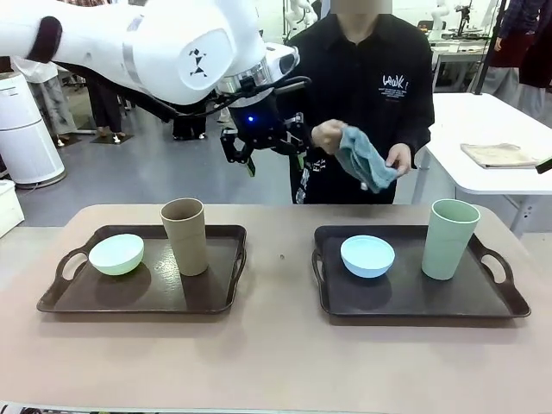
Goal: Set up a tray with a mat and arrange the tableware.
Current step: Pick up the Picnic Bowl and Reusable plastic cup from the Handle tray in front of the human's position and hold them in the air.
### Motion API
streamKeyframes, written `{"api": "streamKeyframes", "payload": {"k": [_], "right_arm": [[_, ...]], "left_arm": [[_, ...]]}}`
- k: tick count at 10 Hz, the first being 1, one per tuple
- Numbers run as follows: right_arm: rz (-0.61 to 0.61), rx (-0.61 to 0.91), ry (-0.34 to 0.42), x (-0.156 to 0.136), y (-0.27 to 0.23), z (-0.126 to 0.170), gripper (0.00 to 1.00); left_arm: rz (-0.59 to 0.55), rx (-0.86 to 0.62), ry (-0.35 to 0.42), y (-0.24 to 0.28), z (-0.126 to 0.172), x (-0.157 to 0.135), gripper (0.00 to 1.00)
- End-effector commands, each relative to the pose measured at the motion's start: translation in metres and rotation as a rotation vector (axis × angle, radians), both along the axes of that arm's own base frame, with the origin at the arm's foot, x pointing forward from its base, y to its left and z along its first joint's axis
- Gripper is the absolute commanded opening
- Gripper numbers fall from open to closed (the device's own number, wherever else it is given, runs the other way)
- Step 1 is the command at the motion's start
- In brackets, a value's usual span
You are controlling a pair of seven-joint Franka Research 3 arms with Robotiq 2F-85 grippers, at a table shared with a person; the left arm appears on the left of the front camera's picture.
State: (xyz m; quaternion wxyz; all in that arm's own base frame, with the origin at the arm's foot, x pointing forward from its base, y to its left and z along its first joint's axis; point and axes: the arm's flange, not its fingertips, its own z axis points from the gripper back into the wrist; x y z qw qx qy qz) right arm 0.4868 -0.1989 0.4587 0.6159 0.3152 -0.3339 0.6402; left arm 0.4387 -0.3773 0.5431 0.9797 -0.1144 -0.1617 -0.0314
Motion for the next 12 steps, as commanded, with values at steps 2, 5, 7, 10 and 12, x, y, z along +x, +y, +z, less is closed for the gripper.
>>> {"api": "streamKeyframes", "payload": {"k": [2,5,7,10,12], "right_arm": [[0.023,0.113,0.058,0.034,-0.023,-0.038,1.0],[-0.088,0.102,0.036,0.059,0.0,-0.068,1.0],[-0.119,0.105,0.017,0.075,0.023,-0.086,1.0],[-0.069,0.086,0.068,0.089,0.053,-0.107,1.0],[0.025,0.115,0.139,0.087,0.064,-0.117,1.0]], "left_arm": [[0.035,-0.052,0.042,-0.041,-0.018,0.018,1.0],[0.001,-0.051,0.062,-0.064,-0.047,0.028,1.0],[-0.014,-0.041,0.072,-0.081,-0.068,0.036,1.0],[-0.034,-0.053,0.093,-0.098,-0.084,0.046,1.0],[-0.039,-0.06,0.11,-0.108,-0.085,0.043,1.0]]}}
